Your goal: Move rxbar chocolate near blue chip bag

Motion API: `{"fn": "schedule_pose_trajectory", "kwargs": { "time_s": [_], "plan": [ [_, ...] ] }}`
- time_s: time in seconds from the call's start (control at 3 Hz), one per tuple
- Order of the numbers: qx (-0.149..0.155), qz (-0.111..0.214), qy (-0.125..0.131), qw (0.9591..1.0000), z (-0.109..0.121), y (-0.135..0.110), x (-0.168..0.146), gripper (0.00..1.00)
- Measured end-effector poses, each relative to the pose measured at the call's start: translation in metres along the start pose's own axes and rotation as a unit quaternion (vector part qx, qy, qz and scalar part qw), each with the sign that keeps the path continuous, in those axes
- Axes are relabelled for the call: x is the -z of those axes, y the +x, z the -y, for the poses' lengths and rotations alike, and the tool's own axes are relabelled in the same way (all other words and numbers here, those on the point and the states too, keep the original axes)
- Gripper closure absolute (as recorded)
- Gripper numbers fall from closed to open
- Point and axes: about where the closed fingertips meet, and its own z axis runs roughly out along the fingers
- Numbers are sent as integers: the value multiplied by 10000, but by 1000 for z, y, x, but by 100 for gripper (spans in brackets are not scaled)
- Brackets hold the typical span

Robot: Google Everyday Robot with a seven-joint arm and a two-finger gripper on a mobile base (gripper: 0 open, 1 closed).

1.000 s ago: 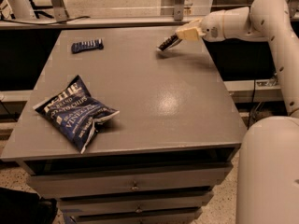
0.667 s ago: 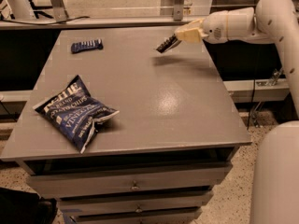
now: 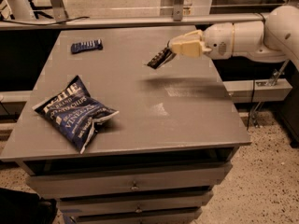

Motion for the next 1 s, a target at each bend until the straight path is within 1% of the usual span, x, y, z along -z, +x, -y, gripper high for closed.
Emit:
{"fn": "schedule_pose_trajectory", "kwargs": {
  "time_s": [0.33,0.67,1.0],
  "plan": [
    [-110,20,-465,9989,-62,8,-11,100],
    [-194,-81,-918,9956,-117,21,-29,100],
    [-210,-200,-1212,9922,-156,31,-44,100]
  ]
}}
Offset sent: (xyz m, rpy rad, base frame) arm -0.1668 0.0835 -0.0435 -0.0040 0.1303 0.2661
